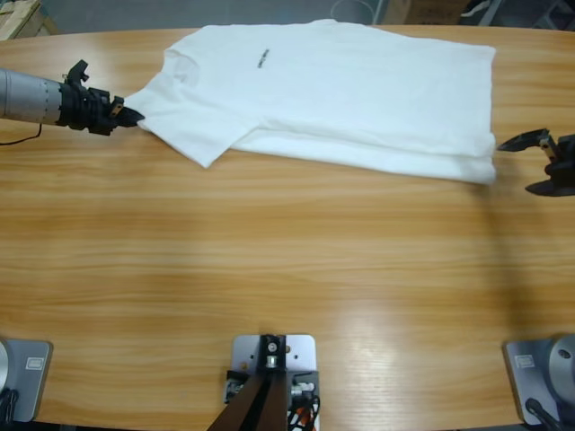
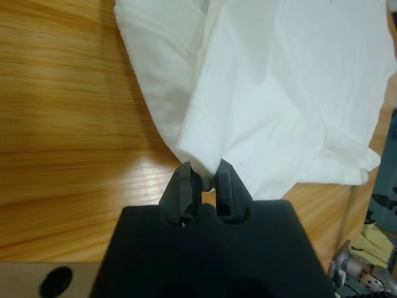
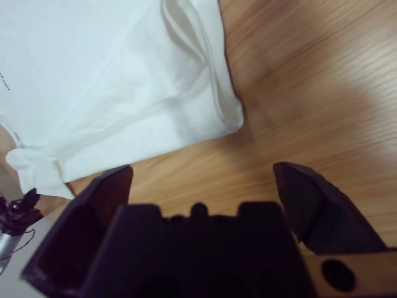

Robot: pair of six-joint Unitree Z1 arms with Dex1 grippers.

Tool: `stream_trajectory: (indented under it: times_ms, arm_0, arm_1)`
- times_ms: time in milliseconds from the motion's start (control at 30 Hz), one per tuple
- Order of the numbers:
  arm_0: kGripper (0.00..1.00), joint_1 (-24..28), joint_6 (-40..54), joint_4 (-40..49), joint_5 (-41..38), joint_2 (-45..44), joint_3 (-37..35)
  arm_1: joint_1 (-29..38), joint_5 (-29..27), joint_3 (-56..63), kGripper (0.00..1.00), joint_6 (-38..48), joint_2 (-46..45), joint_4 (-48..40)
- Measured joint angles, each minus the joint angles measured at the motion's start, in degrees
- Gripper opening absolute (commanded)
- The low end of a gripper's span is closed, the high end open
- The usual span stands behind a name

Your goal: Fold clothes

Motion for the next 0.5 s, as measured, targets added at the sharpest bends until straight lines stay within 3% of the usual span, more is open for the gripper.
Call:
stream_trajectory:
  times_ms: [500]
  arm_0:
    - [0.000,0.4,0.0,1.0,0.0,-0.6,0.0]
  arm_1:
    - [0.0,1.3,4.0,0.797,0.6,9.7,-13.7]
